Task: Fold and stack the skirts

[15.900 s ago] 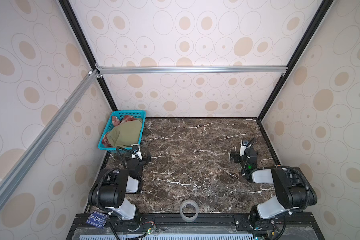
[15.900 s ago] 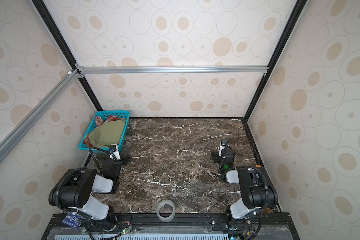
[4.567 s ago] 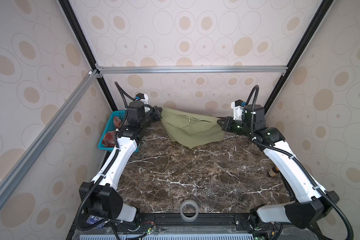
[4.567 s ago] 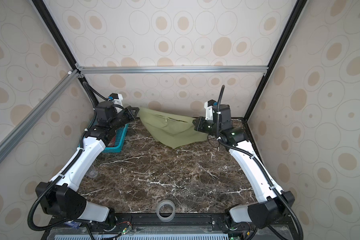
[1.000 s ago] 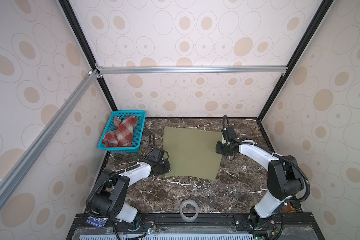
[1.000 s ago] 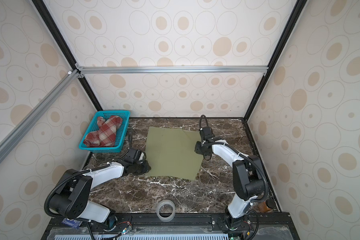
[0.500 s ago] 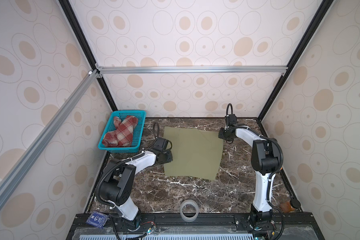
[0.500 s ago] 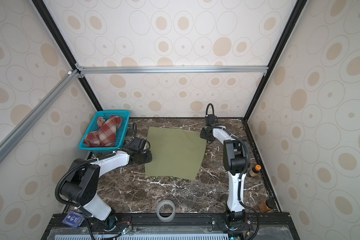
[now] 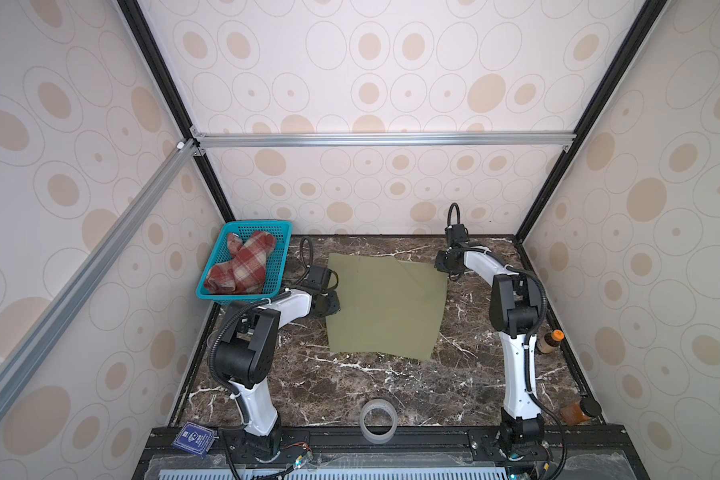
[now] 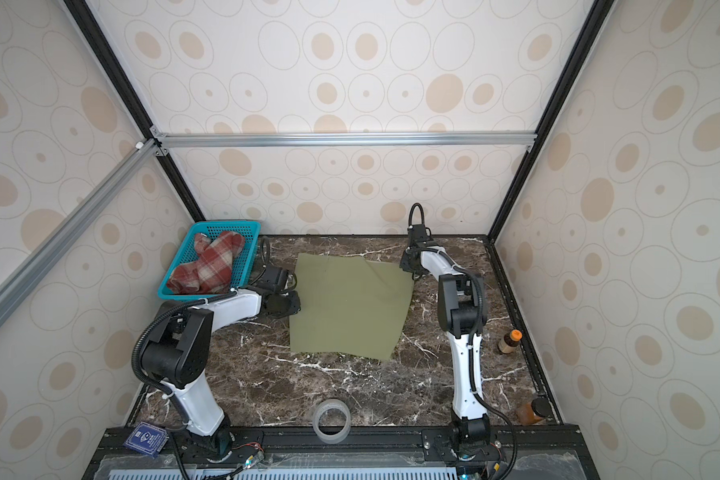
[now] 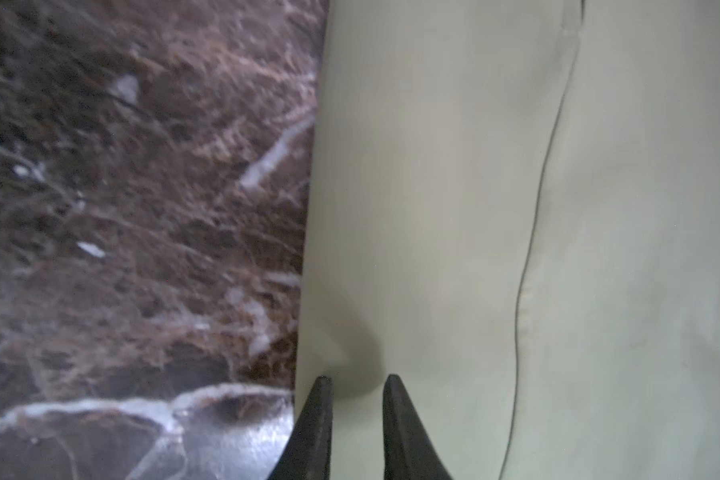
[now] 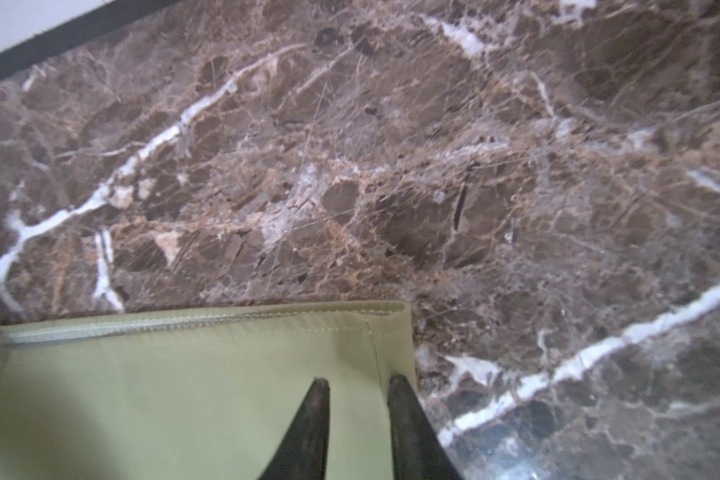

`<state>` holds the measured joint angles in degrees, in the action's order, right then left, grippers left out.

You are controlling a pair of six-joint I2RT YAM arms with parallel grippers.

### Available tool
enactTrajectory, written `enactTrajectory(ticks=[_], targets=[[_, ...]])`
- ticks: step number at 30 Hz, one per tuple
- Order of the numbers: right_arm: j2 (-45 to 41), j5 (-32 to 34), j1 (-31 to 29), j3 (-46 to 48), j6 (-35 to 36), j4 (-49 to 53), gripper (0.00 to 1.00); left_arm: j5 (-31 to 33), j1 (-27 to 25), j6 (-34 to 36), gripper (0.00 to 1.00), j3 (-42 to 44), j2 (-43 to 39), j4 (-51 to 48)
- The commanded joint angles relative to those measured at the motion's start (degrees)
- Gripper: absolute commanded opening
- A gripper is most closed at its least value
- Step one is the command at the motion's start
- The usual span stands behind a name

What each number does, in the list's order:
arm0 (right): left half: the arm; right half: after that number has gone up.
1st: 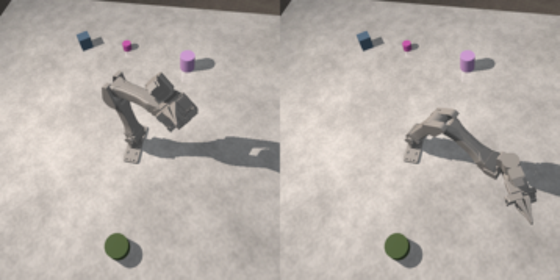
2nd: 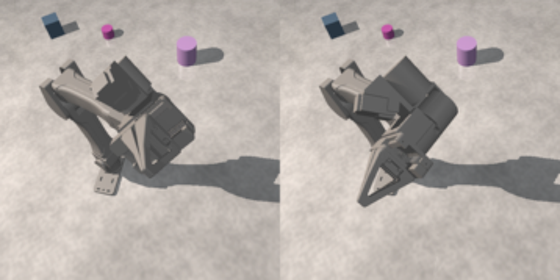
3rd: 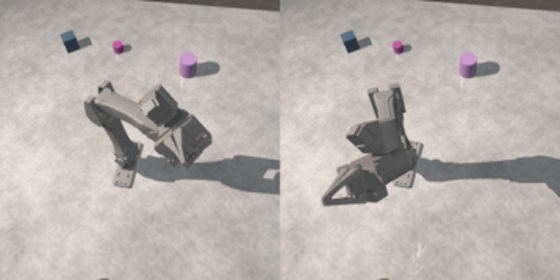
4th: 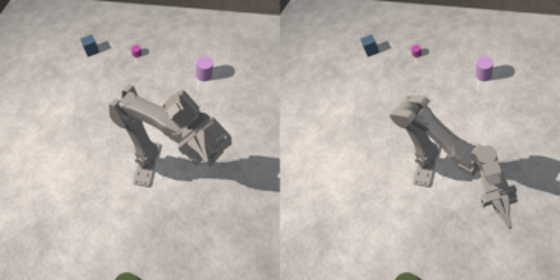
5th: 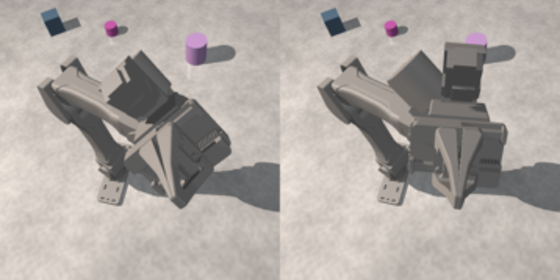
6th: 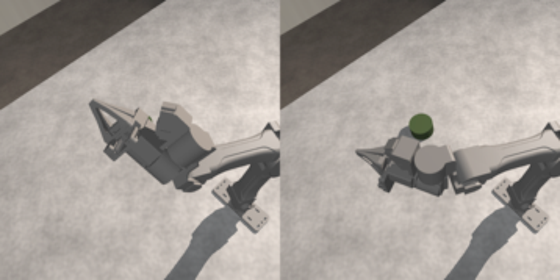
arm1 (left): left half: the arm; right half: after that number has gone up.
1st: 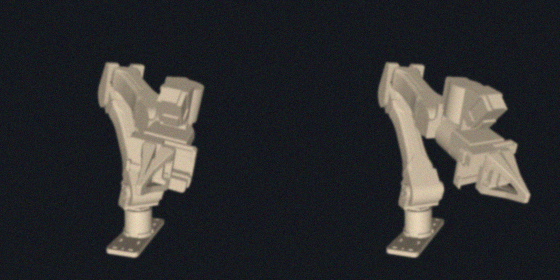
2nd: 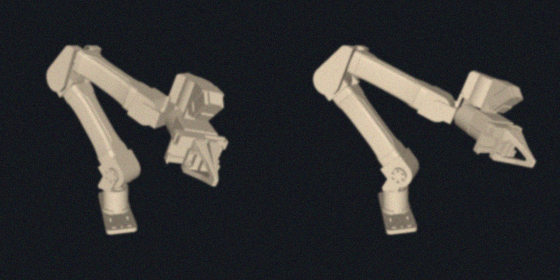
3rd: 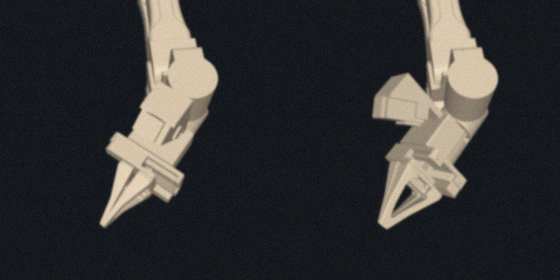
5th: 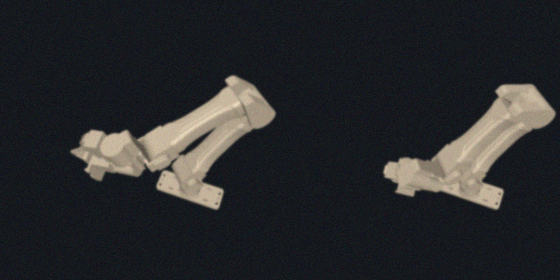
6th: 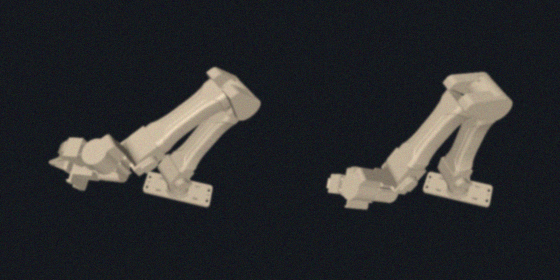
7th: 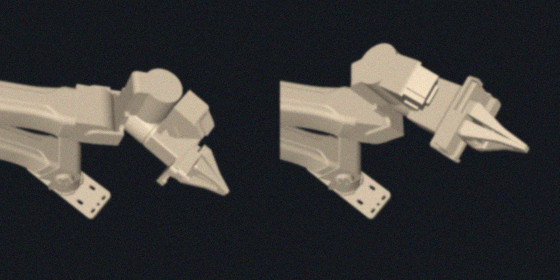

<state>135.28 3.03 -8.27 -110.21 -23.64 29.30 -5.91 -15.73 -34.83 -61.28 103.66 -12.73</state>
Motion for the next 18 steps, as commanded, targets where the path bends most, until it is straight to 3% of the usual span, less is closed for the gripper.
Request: enactTrajectory(ticks=[1,5,9,14,18], targets=[[1.03,2.56,0.23,-1.93,1.29,2.09,0.24,0.47,1.33,1.26,0.23,-2.51,1.06,0.38],[0.99,3.90,0.53,-1.59,1.58,2.13,0.23,0.14,1.49,1.43,0.22,-3.81,2.98,0.58],[0.97,4.61,0.58,-1.51,1.92,2.66,0.33,-0.27,1.49,1.60,0.22,-5.19,4.55,0.88],[1.86,3.94,0.58,-1.74,2.93,2.78,0.26,-0.23,1.50,1.96,0.22,-6.65,6.08,0.85],[2.18,3.83,0.70,-2.11,3.33,3.37,0.07,-0.24,1.60,1.87,0.21,-7.19,7.03,0.92]])
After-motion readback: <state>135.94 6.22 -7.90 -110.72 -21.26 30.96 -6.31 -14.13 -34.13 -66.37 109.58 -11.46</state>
